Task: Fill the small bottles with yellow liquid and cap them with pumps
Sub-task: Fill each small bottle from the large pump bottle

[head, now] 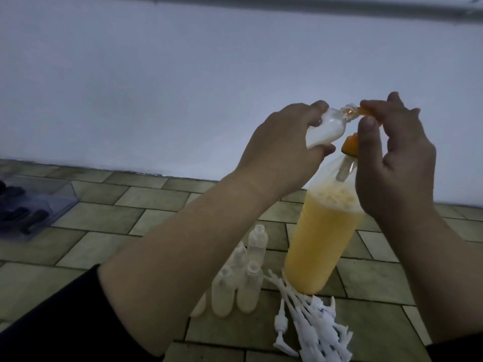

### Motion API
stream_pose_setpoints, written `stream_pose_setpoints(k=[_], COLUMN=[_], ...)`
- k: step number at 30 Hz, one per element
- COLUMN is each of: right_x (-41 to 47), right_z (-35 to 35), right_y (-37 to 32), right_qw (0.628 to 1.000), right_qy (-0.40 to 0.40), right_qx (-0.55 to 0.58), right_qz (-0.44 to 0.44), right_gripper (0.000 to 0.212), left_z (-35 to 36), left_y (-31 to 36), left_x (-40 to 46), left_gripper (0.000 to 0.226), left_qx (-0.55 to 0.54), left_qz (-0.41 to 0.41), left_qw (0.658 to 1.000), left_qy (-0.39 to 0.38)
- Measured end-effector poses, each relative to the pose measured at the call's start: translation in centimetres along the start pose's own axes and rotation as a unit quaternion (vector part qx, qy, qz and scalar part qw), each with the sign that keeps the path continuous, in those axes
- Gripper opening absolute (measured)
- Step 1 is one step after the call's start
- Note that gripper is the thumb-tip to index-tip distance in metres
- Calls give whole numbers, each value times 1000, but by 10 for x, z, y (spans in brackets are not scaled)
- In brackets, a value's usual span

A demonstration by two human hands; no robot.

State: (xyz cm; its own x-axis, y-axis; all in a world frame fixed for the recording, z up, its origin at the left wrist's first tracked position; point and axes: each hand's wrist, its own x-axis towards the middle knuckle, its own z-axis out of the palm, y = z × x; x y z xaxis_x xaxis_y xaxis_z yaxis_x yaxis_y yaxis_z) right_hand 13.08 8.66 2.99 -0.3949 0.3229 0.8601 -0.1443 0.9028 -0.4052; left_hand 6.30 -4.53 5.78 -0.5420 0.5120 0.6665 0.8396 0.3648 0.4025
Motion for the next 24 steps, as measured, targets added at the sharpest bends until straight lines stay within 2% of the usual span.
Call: stream_pose_setpoints(k=[6,14,17,21,24], right_x=[2,2,-4,0,9], right_z=[-5,-2,-1,-9,-15], right_y=[0,0,4,2,-5], right_qw=[999,1000,1000,996,996], right_qy=[-38,4,-15,-64,-56], right_qx=[-1,4,-4,-47,-51], right_qz=[3,-10,3,-28,-57], right_gripper=[55,48,48,56,53], left_z=[2,0,4,-3,-10], left_y=[-1,2,1,3,6], left_x=[-1,1,-3,-2,3], left_gripper=[49,51,48,46,45], left_qx=[-7,-3,2,4,-1], left_qz=[-15,-4,-14,-21,-19], left_qw=[1000,1000,1000,1000,1000], left_qy=[-18,6,-5,-13,0])
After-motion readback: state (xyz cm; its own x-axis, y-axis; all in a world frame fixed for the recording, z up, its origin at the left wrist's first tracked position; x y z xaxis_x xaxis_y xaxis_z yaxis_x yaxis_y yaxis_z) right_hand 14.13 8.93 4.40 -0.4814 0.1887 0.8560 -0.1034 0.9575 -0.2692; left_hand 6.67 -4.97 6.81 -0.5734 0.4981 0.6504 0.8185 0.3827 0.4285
